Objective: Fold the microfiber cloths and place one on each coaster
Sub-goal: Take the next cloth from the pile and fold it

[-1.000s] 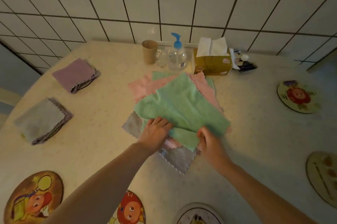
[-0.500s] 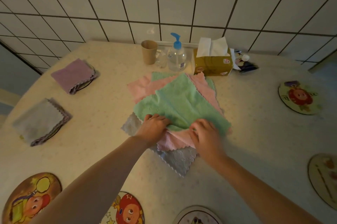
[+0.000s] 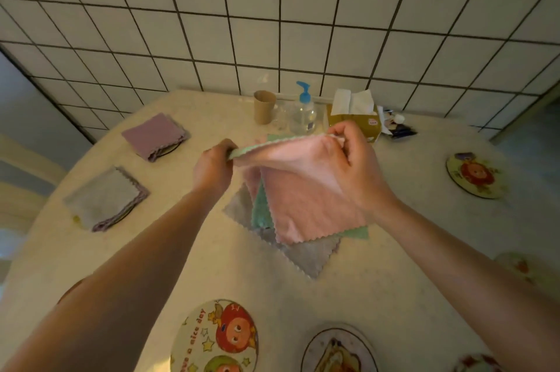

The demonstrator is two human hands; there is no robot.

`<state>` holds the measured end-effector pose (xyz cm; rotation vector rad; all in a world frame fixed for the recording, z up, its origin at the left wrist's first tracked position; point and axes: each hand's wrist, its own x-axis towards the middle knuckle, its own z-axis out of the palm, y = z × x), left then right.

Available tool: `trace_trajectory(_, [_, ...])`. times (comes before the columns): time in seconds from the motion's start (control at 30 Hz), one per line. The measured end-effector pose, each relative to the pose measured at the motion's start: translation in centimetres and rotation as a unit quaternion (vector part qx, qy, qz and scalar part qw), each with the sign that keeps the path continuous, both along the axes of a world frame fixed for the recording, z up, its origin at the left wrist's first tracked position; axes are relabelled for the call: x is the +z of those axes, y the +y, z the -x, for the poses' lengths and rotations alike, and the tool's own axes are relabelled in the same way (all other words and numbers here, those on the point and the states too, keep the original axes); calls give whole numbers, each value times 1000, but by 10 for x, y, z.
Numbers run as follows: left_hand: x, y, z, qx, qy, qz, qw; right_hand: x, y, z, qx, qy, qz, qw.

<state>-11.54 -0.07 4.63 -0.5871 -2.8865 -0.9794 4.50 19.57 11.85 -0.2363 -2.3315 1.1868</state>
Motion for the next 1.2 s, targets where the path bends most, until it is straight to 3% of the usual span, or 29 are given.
trace_trajectory(0.1, [24,-43,15,45,39,-44,997,5,-16,-2,-21,0,0,1000])
trace_trajectory(0.27, [69,-121,8,36,51,-136,989,22,-70,2,-18,8,-23,1000])
trace_trajectory(0.33, [80,-152,-13,41,72,-129,988,22,-95,-2,-6,6,-13,1000])
trace_trajectory(0.47, [56,-242,-58,1,82,-25,996,-11,-155,-35,19,-28,11,999])
trace_trajectory(0.6, [3,-312,-113,-53,15,51,997,-63,-210,-88,49,-108,16,993])
trace_trajectory(0.77, [-70,-373,-174,-111,-89,73,987,-133,-249,-159,86,-262,-14,961])
trace_trajectory(0.9, [-95,-398,-208,-153,-142,88,974,-155,-265,-196,103,-322,-48,940])
trace_trajectory(1.07, [-91,-397,-202,-135,-207,130,960,-160,-264,-195,65,-323,-7,944])
trace_trajectory(1.2, [-82,-382,-166,-50,-261,33,963,-157,-252,-160,8,-289,-3,957])
